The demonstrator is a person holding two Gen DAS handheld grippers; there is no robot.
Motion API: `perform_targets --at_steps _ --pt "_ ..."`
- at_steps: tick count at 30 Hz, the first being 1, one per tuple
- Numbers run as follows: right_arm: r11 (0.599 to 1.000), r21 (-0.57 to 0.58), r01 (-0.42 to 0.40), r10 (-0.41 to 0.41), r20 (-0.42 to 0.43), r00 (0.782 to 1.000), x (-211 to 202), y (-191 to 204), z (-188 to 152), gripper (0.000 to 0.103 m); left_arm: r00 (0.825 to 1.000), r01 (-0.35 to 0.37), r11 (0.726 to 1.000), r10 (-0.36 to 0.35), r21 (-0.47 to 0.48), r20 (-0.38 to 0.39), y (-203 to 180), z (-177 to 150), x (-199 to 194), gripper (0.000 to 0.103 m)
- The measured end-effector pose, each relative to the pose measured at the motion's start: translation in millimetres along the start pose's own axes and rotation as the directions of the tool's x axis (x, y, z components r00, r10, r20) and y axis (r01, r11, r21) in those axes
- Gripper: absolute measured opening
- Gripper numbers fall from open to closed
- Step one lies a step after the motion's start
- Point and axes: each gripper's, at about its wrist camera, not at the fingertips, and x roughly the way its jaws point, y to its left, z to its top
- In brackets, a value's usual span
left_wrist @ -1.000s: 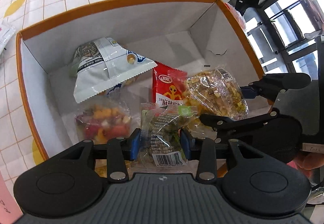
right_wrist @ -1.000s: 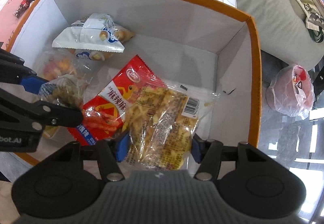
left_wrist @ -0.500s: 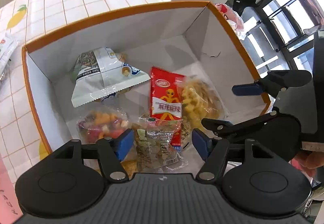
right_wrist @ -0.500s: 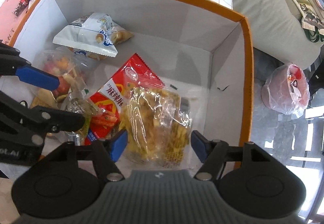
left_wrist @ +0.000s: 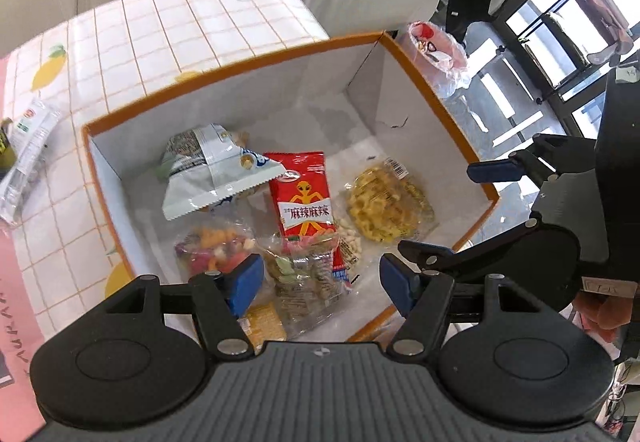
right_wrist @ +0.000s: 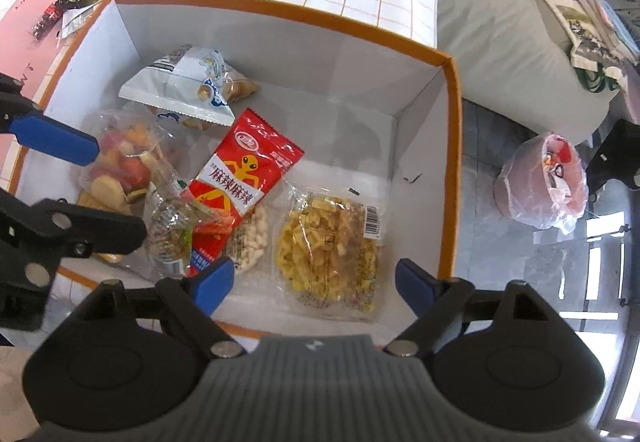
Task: Organize snacks
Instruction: 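Open both tools to drop the packs into the box, then withdraw both tools from the box toward the cola bottle and white packet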
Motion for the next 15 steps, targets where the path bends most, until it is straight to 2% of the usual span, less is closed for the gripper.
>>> perform_targets --at_steps 4,8,12,15 --pt "0.999 0.046 0.013 -0.015 0.042 0.999 -25.2 -0.3 -10.1 0.089 0.999 -0.022 0.999 0.021 0.028 0.046 -1.4 -7.3 -22.9 0.078" --pt "0.994 0.113 -0.006 -0.008 0.121 0.993 -48.6 8.2 -20.5 0.089 0.990 -0.056 0.996 0.047 0.068 0.132 -3.6 -19.0 -52.7 0.078" --pt "0.982 0.184 -0.042 0.002 0.213 0.977 -72.0 26.2 -29.7 0.089 0.974 -0.091 0.992 0.070 0.092 0.215 -1.4 -32.4 -81.8 0.078" --pt "0.969 0.229 -0.091 0.022 0.288 0.957 -88.4 44.9 -33.0 0.089 0.962 -0.103 0.992 0.079 0.079 0.262 6.7 -43.9 -101.0 0.078"
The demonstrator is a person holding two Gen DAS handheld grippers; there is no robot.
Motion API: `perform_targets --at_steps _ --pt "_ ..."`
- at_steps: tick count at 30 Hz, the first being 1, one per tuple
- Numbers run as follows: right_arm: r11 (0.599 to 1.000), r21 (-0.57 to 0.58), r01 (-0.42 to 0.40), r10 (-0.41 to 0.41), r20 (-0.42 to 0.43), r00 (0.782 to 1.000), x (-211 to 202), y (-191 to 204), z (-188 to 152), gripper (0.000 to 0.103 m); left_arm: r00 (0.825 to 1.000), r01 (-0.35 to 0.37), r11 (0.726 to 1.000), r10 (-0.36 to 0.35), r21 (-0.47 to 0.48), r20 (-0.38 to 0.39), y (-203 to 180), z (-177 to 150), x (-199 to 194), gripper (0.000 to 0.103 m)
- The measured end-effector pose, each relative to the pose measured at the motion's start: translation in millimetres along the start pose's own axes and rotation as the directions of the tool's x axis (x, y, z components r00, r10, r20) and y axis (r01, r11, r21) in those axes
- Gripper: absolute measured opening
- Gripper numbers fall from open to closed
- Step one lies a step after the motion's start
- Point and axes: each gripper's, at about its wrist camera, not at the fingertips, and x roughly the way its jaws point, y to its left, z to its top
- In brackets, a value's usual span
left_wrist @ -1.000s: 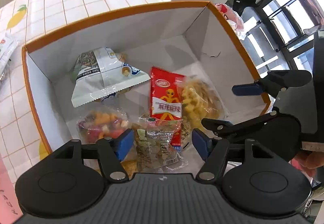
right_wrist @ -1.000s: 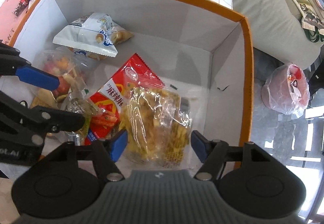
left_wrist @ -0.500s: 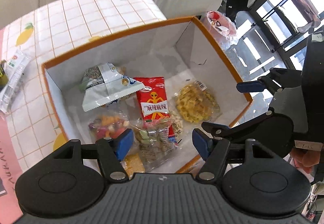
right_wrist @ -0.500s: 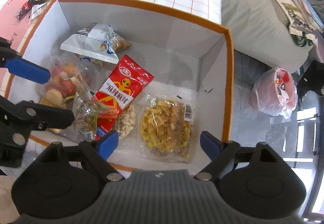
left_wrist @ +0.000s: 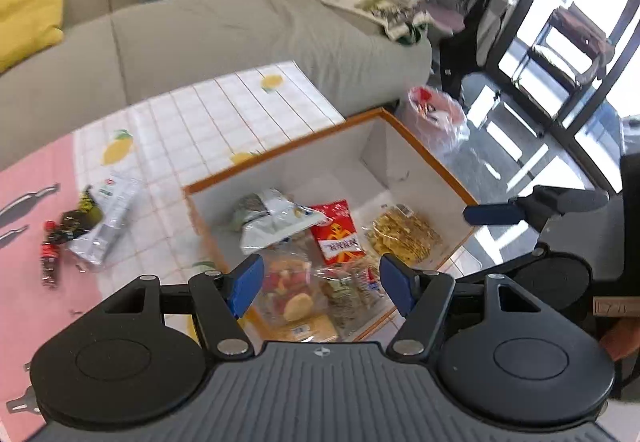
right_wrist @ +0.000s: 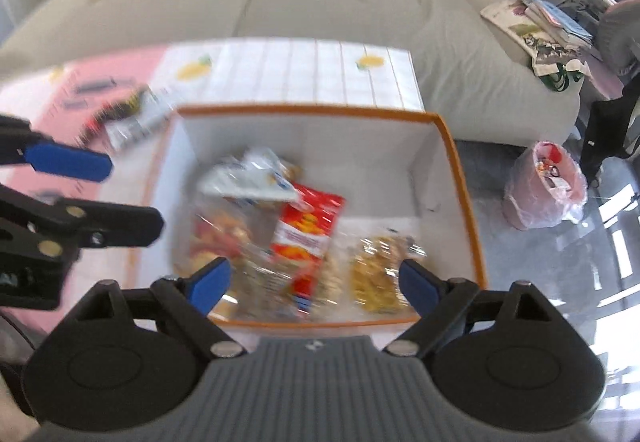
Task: Organize snacks
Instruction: 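Withdraw both tools from the box toward the cola bottle and white packet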
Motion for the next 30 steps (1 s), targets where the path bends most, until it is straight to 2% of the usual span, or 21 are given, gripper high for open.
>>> perform_targets --at_steps 6,9,11,15,18,22,25,30 --pt "0.997 0.069 -0.032 0.022 0.136 0.990 -23.3 46.1 -2.4 0.090 0.994 -0.048 0.998 0.052 -0.044 0.093 30.2 -18.9 -35.8 0.078" --pt "0.993 0.106 -0.059 0.040 0.177 0.983 -27.2 69.6 -2.5 0.090 0.989 -0.076 0.993 0.086 -0.088 0.120 53.3 -30.8 -50.2 0.078" --pt "0.991 0.124 -0.051 0.025 0.204 0.979 -28.5 87.5 -3.6 0.090 0.981 -0.111 0.988 0.127 -0.111 0.147 67.3 -39.5 -59.7 0.078" --pt "0.985 0.171 -0.020 -0.020 0.230 0.973 -25.3 116.5 -10.0 0.090 0.953 -0.205 0.967 0.232 -0.151 0.192 95.0 -60.0 -73.1 0.078" --pt "0.976 0.214 -0.036 -0.013 0.224 0.974 -18.6 130.9 -14.0 0.090 0.945 -0.223 0.956 0.260 -0.189 0.201 114.1 -76.4 -76.3 0.078" --pt "0.972 0.236 -0.013 -0.033 0.192 0.981 -5.9 150.8 -18.2 0.090 0.942 -0.238 0.945 0.282 -0.226 0.184 135.8 -102.1 -73.5 0.078" --pt "0.978 0.207 -0.022 -0.022 0.204 0.979 2.0 165.0 -21.9 0.090 0.936 -0.257 0.940 0.300 -0.225 0.184 147.3 -121.2 -71.5 0.078" --pt "0.993 0.120 -0.007 -0.026 0.273 0.962 12.4 187.0 -29.8 0.089 0.945 -0.234 0.941 0.279 -0.243 0.173 168.7 -140.4 -62.6 0.078"
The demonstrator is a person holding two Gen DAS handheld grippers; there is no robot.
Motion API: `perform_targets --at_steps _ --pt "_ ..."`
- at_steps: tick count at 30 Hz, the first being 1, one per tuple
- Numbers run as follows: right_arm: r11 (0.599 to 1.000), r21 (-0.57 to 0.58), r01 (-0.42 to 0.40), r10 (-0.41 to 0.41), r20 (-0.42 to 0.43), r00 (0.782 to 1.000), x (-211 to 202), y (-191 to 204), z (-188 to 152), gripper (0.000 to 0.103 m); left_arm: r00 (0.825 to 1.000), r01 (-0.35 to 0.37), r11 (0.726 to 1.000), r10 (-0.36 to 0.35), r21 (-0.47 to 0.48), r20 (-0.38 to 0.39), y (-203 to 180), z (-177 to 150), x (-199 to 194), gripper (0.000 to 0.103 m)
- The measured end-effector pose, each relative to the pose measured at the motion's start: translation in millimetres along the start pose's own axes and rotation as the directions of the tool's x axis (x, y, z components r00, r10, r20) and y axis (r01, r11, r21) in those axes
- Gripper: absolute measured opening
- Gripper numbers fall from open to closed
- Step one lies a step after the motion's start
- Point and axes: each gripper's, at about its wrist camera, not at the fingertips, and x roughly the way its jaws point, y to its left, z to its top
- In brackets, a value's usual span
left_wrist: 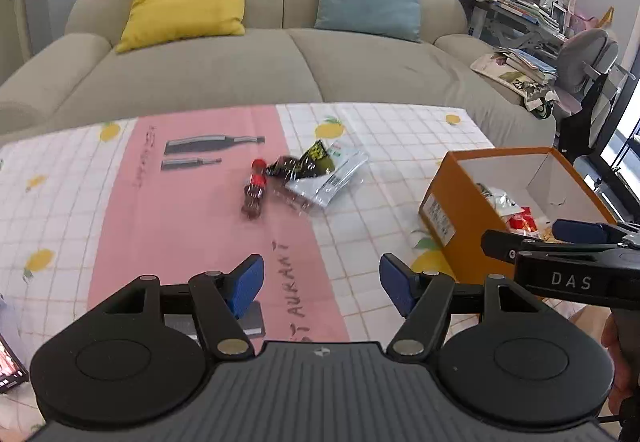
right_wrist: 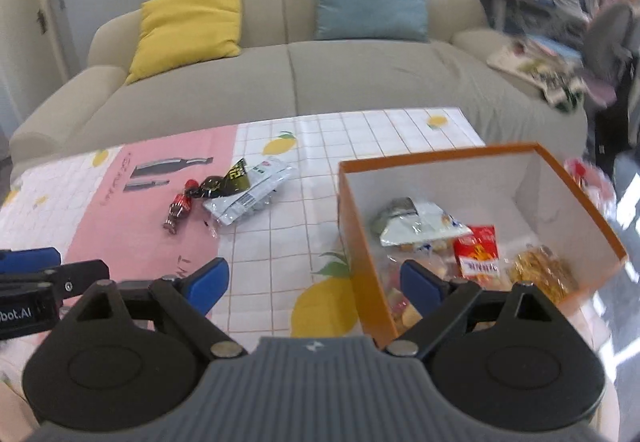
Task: Organize snacks
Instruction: 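Withdraw both tools from the box toward the cola bottle and white packet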
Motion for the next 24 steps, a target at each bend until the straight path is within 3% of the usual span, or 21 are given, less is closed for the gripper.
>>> perform_targets --at_steps 6,9,14,24 --pt "0.996 -0.087 -0.033 0.035 0.026 0.999 16.9 19.1 -3.7 0.084 1.000 -0.008 1.000 0.008 -0.015 -0.004 18.5 -0.8 13.0 0.080" --pt "0.990 -0.128 -0.059 0.064 0.035 0.997 29.0 29.5 -0.2 0.074 1.000 0.001 0.999 -0.001 -0.035 0.000 30.0 0.6 21.5 0.081" --pt "0.977 -0.186 -0.102 0.104 0.006 0.995 58.1 45.1 6.3 0.065 0.999 0.028 0.999 -0.029 -0.034 -0.034 43.9 11.2 44.6 0.081" --pt "0.982 -0.138 -0.132 0.125 -0.056 0.991 125.1 56.9 31.5 0.065 0.999 -0.010 0.999 0.008 -0.036 -0.048 65.5 40.0 107.4 0.076"
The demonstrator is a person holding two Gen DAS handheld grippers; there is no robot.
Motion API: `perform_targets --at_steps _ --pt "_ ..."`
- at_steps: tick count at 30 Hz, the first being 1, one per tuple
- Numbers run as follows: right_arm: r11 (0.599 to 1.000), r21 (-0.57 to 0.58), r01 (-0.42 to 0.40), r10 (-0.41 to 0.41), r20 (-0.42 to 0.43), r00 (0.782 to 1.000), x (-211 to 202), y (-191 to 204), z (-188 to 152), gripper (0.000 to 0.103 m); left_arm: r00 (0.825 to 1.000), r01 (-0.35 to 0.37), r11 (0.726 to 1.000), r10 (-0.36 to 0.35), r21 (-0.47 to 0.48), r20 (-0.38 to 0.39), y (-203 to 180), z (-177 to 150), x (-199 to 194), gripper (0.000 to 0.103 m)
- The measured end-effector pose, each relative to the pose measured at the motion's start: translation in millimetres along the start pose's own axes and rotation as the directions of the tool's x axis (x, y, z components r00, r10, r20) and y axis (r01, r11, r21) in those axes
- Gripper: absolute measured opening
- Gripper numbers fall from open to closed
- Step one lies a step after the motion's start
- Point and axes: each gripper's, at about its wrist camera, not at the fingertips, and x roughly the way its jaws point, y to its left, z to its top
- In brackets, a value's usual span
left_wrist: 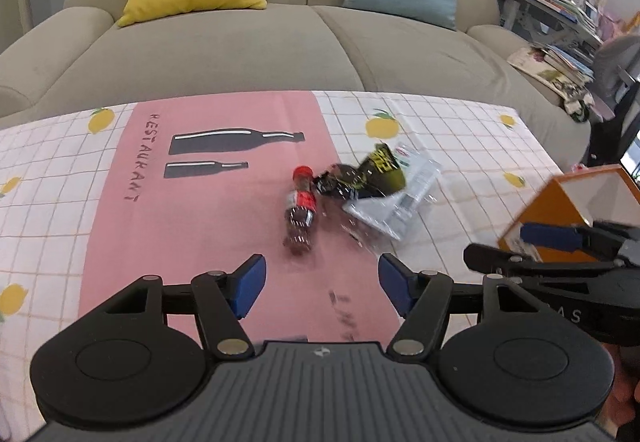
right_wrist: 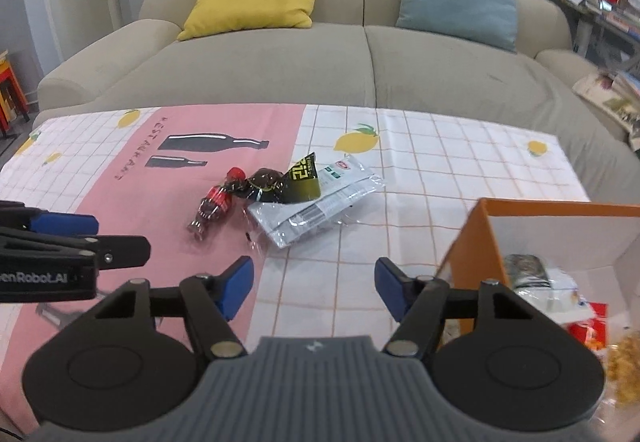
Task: Organize snacks
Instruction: 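Withdraw both tools from the box toward the cola bottle and white packet, then grasp cola bottle with left tool while right tool grasps white strip packet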
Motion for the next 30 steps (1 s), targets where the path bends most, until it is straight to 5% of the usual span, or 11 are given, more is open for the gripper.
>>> perform_targets --at_steps 11,17,24,25,30 --pt "0.980 0.186 -0.076 0.094 -0.090 0.992 77.2 -6.4 15.0 0.065 0.998 0.019 0.997 -0.024 -0.078 -0.063 23.8 25.7 70.4 0.065" --pt "0.943 0.330 -0.051 0.090 -0.103 0.991 107.8 -17.6 25.6 0.066 0.994 0.030 0.993 -0.042 -0.118 -0.099 29.3 36.9 98.1 0.062" --pt "0.916 0.402 0.008 0.051 -0.135 0.989 131.9 -21.1 39.9 0.072 0.990 0.026 0.987 -0.048 -0.161 -0.132 32.3 38.3 113.9 0.033" --pt "0.917 0.399 0.010 0.052 -0.144 0.988 135.1 -19.2 40.6 0.071 0.990 0.031 0.985 -0.054 -0.170 -0.132 33.6 38.1 114.2 0.033" --pt "0.932 0.361 -0.012 0.065 -0.135 0.989 133.5 -11.5 34.1 0.029 0.988 0.032 0.983 -0.059 -0.181 -0.146 32.8 30.0 106.3 0.033"
